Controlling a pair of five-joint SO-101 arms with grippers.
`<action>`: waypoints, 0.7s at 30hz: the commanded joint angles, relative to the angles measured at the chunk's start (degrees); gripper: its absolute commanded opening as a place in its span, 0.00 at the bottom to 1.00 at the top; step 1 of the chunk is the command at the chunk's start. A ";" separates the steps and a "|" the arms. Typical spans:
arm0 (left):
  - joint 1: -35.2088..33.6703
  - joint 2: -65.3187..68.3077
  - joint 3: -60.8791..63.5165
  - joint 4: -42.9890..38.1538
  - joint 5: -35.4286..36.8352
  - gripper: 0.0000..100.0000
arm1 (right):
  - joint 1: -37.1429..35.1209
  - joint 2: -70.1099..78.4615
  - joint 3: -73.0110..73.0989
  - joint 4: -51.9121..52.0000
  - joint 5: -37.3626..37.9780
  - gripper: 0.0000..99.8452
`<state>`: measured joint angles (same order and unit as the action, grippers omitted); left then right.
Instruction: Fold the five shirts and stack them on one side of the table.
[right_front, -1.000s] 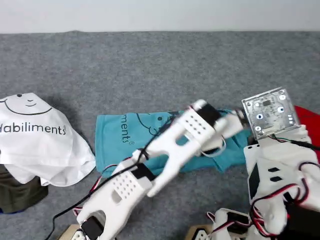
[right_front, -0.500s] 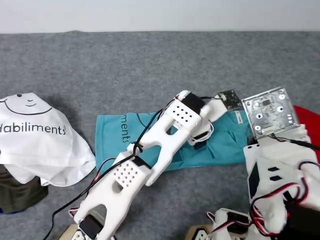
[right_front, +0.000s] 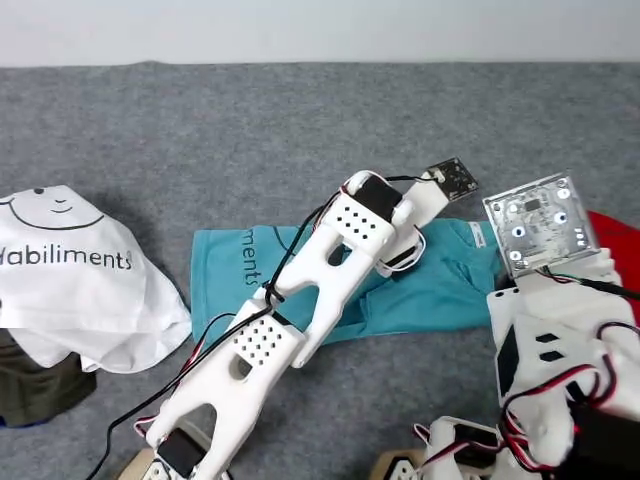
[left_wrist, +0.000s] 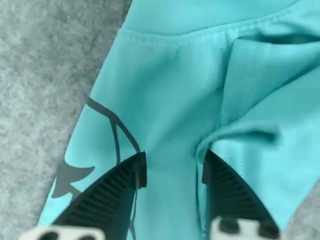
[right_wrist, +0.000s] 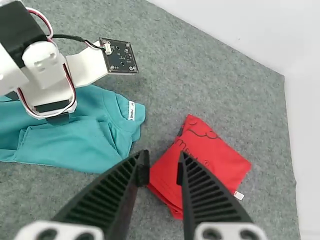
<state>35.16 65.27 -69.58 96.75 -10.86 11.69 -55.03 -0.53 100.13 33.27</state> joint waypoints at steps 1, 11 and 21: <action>-0.97 -0.97 -2.15 0.79 1.32 0.19 | -0.31 -0.13 0.00 -0.04 -0.26 0.10; -3.60 -3.52 -6.90 3.78 2.02 0.14 | -0.22 -0.13 0.00 0.04 2.55 0.10; -5.71 -23.30 7.43 3.87 1.93 0.00 | -0.22 0.31 2.73 -0.04 2.64 0.10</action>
<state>30.95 51.47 -67.21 98.86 -9.36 11.69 -55.03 0.88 100.13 35.12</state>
